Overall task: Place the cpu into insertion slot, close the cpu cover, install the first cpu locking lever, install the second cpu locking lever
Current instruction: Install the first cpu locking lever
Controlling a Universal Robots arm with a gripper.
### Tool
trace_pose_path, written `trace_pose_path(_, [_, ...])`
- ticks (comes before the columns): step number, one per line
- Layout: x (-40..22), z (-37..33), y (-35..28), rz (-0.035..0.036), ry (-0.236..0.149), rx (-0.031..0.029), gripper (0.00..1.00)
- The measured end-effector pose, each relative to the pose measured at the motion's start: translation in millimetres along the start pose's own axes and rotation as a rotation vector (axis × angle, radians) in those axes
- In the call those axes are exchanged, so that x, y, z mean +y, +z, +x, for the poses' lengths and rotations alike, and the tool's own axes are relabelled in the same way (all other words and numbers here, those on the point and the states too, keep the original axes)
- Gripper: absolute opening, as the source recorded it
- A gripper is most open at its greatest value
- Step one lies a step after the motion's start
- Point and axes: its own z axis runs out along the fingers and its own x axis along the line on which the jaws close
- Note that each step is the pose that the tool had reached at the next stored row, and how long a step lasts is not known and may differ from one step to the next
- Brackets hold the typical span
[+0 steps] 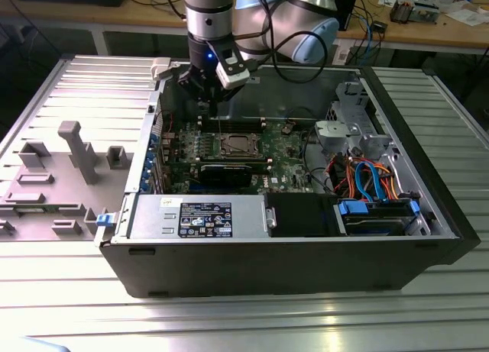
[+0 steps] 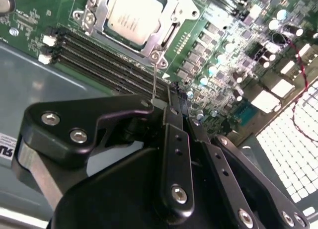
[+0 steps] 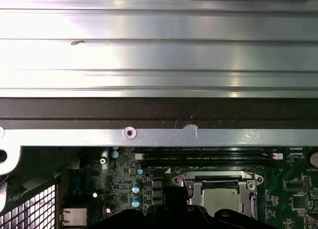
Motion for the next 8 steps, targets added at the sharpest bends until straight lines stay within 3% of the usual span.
trace_pose_path(8, [0.2,-14.6,1.6,0.0010,0.000,-0.0002,0.11])
